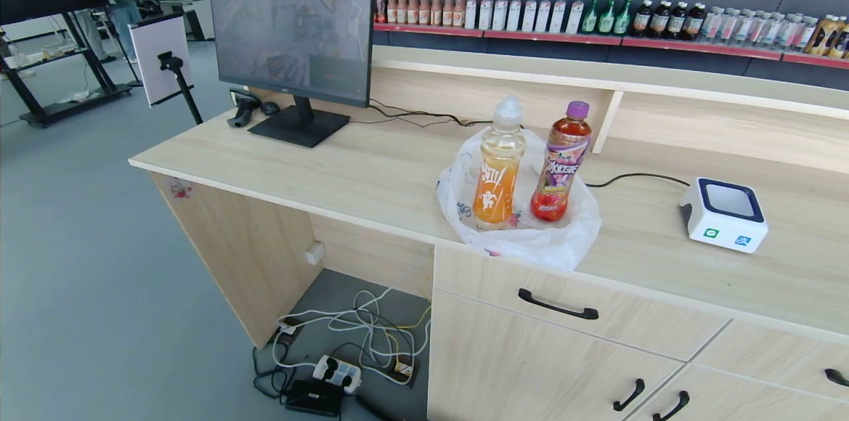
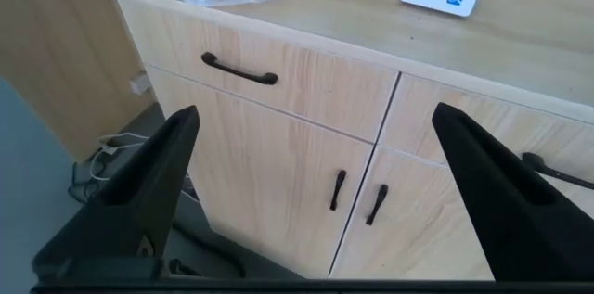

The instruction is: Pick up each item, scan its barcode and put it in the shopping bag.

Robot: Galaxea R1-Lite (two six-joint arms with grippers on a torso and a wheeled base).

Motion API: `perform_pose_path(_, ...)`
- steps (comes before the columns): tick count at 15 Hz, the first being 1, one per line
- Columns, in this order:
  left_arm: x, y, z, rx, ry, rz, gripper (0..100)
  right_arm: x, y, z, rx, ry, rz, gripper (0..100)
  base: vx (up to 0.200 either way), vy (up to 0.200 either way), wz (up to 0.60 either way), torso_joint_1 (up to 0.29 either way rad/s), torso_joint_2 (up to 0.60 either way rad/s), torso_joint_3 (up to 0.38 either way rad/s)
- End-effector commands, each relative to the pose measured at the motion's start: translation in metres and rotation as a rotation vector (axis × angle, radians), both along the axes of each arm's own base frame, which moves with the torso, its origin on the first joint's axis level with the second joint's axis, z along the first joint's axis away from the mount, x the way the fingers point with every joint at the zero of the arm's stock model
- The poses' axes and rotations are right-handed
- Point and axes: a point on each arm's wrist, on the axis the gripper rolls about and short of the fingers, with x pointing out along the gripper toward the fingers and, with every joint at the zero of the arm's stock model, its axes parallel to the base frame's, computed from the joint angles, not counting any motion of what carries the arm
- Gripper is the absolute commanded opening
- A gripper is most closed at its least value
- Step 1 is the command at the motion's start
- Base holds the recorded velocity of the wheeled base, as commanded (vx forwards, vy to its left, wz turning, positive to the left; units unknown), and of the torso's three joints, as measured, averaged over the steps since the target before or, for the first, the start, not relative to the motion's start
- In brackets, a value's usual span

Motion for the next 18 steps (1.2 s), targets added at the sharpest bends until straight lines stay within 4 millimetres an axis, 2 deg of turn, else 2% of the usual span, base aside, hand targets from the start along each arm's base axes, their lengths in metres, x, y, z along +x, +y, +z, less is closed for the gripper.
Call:
perform_pose_path(1, 0.0000, 0.0000, 0.0000, 0.000, 0.000, 0.001, 0, 0.0001, 0.0000, 0.0004, 0.003, 0.002, -0.001, 100, 0.000, 0.000, 0.00, 0.000, 0.00, 0.000)
perform_pose_path(7, 0.0000, 0.0000, 0.0000, 0.002, 0.000, 0.001, 0, 0.0002, -0.0001, -0.0001, 0.001, 0.002, -0.002, 100, 0.000, 0.000, -0.60, 0.002, 0.00, 0.003)
perform_pose_path(9, 0.0000, 0.0000, -0.0004, 0.008, 0.005, -0.002, 0, 0.0001, 0.0000, -0.0001, -0.014, 0.001, 0.000, 100, 0.000, 0.000, 0.00, 0.000, 0.00, 0.000)
perform_pose_path(18, 0.0000, 0.0000, -0.0006, 0.005, 0.006, -0.001, 0, 0.0001, 0.0000, 0.0000, -0.040, -0.002, 0.000, 100, 0.000, -0.200, 0.00, 0.003, 0.00, 0.003)
